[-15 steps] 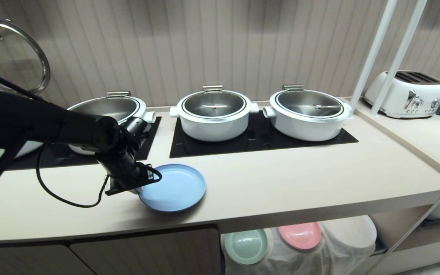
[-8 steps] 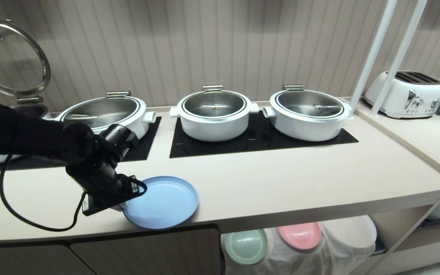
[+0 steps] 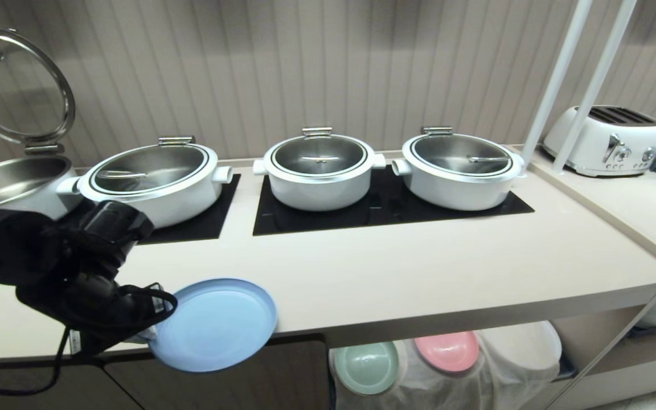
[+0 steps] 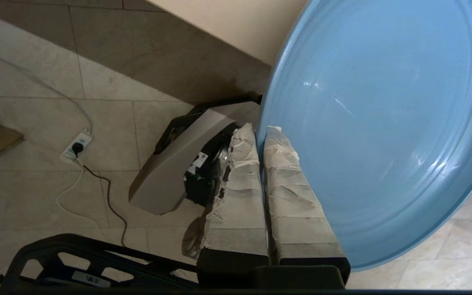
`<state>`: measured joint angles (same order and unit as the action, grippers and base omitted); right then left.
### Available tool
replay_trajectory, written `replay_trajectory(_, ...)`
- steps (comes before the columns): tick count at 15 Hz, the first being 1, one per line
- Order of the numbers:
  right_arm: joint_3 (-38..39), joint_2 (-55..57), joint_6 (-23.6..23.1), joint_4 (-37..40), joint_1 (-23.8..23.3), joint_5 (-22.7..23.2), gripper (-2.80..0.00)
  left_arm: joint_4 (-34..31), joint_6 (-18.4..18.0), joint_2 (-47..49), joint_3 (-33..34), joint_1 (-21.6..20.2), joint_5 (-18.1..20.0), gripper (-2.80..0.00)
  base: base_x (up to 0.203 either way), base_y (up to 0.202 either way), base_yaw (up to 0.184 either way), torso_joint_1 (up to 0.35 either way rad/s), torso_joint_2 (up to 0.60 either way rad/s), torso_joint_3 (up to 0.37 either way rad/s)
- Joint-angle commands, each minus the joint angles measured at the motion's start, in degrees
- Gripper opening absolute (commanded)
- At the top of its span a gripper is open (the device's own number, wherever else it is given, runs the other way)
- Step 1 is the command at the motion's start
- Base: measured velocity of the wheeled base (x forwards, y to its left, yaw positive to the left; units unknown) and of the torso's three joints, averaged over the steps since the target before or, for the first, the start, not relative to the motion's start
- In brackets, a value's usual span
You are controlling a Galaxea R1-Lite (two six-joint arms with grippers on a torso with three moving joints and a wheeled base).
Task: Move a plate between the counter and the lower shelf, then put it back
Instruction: Put the plate in the cupboard
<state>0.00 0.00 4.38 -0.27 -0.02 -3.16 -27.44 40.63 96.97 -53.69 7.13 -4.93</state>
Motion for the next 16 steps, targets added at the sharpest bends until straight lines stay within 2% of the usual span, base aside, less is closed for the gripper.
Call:
replay_trajectory(1, 0.0, 0.0, 0.02, 0.0, 0.02, -0.01, -2.8, -0.2, 0.21, -4.75, 2.64, -2.24, 0.8, -2.8, 0.0, 0.0, 0.0, 0.0, 0.0, 0.0)
replay_trajectory(4, 0.0, 0.0, 0.02, 0.0, 0.02, -0.06, -2.8, -0.24, 0.12, -9.33, 6.88, -4.3, 3.02, -2.8, 0.0, 0.0, 0.0, 0.0, 0.0, 0.0)
replay_trajectory(11, 0.0, 0.0, 0.02, -0.01, 0.02, -0.01, -2.8, -0.79, -0.45, -21.62, 17.16, -4.35, 5.08, -2.8, 0.0, 0.0, 0.0, 0.0, 0.0, 0.0)
replay_trajectory(16, 0.0, 0.0, 0.02, -0.08, 0.02, -0.07, -2.8, -3.46, -3.38, -30.7, 24.23, -4.34, 5.23, -2.8, 0.0, 0.0, 0.0, 0.0, 0.0, 0.0)
